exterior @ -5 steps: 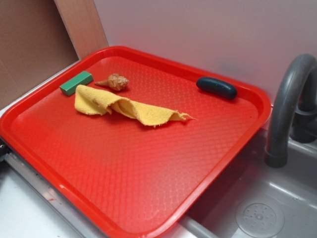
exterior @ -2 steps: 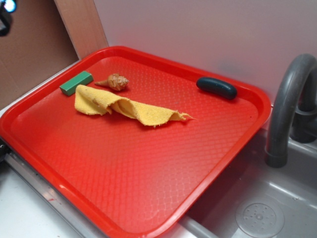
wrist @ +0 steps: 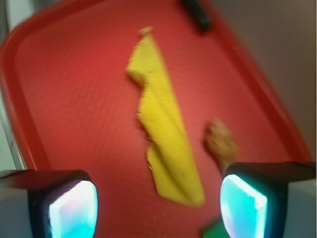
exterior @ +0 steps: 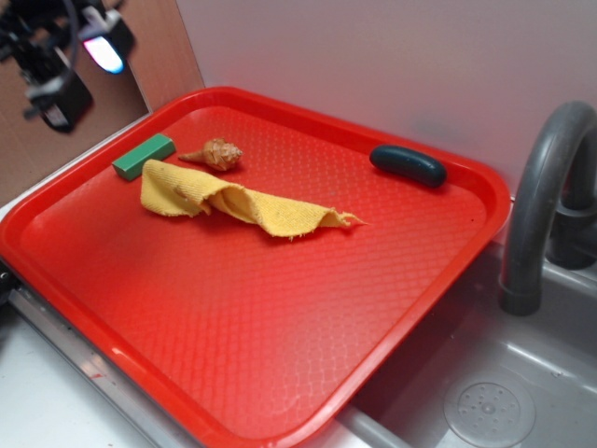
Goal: Grab the yellow cloth.
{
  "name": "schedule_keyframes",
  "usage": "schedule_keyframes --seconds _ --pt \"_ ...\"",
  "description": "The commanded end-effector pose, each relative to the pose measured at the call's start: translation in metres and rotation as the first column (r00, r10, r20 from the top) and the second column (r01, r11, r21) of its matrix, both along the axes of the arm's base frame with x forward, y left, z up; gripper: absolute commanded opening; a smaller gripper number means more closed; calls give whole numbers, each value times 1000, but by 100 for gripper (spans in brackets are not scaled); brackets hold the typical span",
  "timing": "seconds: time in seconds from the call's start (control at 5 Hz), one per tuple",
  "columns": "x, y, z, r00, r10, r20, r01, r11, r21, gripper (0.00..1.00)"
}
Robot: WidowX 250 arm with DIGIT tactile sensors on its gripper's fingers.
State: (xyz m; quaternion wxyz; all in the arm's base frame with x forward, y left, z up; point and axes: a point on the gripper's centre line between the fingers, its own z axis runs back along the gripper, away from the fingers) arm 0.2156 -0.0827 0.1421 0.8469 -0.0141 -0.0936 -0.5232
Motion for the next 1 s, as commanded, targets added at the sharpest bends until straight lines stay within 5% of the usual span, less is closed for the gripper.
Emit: schedule_keyframes --seconds 0.0,0.4,0.8 --pt "18 -21 -52 987 -144 -76 154 979 131 100" --pt "23 -31 -84 981 -159 -108 177 968 177 100" --pt "15 -36 -83 984 -164 -75 177 956 235 0"
